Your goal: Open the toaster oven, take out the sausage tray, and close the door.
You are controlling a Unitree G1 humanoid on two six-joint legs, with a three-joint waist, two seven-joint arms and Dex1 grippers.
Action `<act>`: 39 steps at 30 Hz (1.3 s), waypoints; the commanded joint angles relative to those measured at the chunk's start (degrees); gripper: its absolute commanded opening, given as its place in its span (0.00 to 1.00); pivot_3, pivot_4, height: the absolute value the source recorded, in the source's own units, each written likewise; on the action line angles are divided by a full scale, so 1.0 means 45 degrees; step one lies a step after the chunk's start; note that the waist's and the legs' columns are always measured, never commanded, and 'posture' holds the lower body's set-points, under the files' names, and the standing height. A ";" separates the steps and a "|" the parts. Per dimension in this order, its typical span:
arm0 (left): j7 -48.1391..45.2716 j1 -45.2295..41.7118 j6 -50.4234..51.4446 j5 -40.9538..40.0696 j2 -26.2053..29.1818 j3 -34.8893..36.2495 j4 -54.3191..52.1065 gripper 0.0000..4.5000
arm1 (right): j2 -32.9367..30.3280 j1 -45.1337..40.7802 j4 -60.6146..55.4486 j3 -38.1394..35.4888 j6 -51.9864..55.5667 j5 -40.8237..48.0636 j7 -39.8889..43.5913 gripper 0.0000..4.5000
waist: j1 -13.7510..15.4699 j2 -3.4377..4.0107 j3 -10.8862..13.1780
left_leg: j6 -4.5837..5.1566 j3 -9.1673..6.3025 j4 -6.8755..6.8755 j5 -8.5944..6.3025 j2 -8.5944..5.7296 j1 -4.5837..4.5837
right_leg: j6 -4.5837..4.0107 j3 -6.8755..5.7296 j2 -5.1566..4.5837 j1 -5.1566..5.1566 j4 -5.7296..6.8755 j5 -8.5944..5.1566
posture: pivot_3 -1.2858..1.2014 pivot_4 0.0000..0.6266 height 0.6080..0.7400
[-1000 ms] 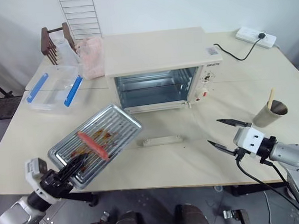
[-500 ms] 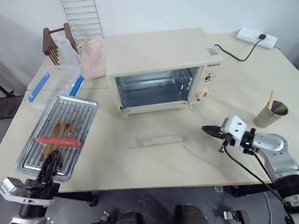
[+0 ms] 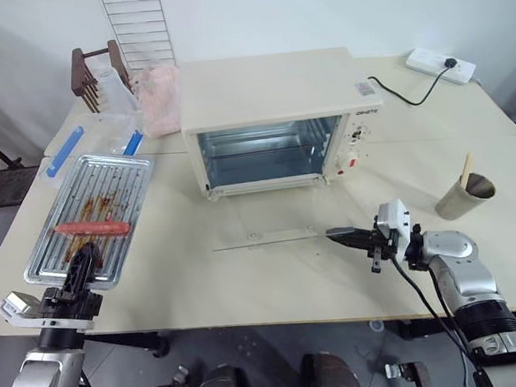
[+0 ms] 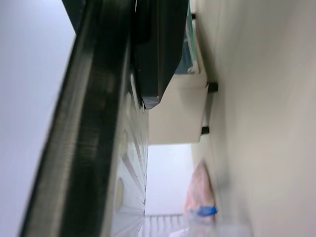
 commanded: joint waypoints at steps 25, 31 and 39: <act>-0.2001 0.2136 0.2468 -0.0396 0.0907 -0.0516 -0.0067 0.00 | -0.0335 -0.0728 -0.5714 -0.1924 0.3529 0.3341 -0.1372 0.35 | 0.0027 0.0000 0.0000 | 0.0004 0.0002 -0.0012 -0.0063 0.0001 -0.0027 | -0.0002 -0.0002 -0.0009 -0.0022 -0.0036 -0.0001 | 0.52 0.24 1.00; -0.3059 0.2831 0.3446 -0.0396 0.2533 -0.2016 0.0309 0.00 | -0.1371 0.1601 -0.7381 -0.2485 0.3164 0.3300 -0.0417 0.80 | 0.0109 0.0003 0.0002 | 0.0006 0.0006 -0.0022 -0.0067 0.0001 -0.0030 | -0.0003 -0.0003 -0.0007 -0.0023 -0.0060 -0.0002 | 0.52 0.24 1.00; -0.3856 0.1838 0.4442 -0.0396 0.5425 -0.4920 0.1462 0.00 | -0.1336 0.4774 -0.8173 -0.4107 0.1877 0.3293 -0.0516 0.98 | 0.0308 0.0012 0.0005 | -0.0010 0.0027 -0.0030 -0.0083 0.0010 -0.0016 | -0.0011 0.0025 -0.0008 -0.0024 -0.0076 -0.0006 | 0.52 0.24 1.00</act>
